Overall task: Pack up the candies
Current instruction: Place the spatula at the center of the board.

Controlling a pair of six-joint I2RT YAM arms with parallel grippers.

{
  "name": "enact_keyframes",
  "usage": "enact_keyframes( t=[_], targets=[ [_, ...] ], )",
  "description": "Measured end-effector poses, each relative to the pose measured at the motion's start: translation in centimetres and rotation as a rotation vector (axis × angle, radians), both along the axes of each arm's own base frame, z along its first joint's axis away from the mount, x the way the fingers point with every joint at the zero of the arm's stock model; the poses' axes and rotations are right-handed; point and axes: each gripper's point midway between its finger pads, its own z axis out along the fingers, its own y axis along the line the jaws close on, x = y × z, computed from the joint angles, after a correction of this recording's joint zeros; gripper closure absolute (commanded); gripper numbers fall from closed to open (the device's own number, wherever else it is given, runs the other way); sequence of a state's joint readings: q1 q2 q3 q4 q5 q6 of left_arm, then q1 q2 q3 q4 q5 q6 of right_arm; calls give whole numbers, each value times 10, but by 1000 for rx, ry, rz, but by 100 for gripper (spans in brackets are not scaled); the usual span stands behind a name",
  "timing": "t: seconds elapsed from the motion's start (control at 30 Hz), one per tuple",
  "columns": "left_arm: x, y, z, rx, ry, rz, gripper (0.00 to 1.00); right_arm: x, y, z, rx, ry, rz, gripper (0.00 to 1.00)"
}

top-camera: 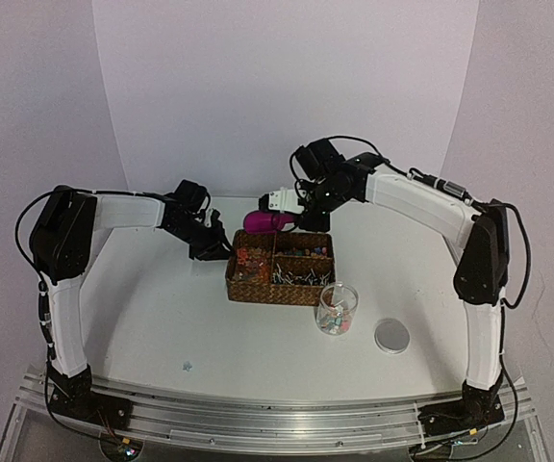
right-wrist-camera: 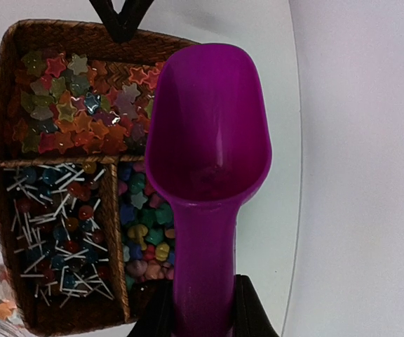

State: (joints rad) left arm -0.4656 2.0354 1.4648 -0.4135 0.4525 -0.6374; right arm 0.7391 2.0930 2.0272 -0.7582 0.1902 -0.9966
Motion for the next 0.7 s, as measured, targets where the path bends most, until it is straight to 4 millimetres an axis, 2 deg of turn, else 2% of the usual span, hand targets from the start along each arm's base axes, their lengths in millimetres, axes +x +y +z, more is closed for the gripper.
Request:
enact_keyframes(
  t=[0.13, 0.23, 0.27, 0.33, 0.43, 0.5, 0.57, 0.63, 0.7],
  targets=[
    [0, 1, 0, 0, 1, 2, 78, 10, -1, -8, 117, 84, -137, 100],
    [0, 2, -1, 0, 3, 3, 78, 40, -27, -1, 287, 145, -346, 100],
    [0, 2, -1, 0, 3, 3, 77, 53, -40, 3, 354, 160, -426, 100],
    [1, 2, -1, 1, 4, 4, 77, 77, -81, 7, 490, 183, -605, 100],
    [1, 3, -1, 1, 6, 5, 77, 91, -156, 3, 625, 208, -887, 100],
    [1, 3, -1, 2, 6, 6, 76, 89, -200, -1, 683, 204, -1056, 100],
    [1, 3, -1, 2, 6, 7, 76, 76, -230, -15, 711, 221, -1196, 100],
    [1, 4, -1, 2, 6, 7, 76, 60, -249, -35, 740, 257, -1316, 100],
    [1, 4, -1, 2, 6, 7, 76, 39, -261, -64, 732, 316, -1417, 100]
  ],
)
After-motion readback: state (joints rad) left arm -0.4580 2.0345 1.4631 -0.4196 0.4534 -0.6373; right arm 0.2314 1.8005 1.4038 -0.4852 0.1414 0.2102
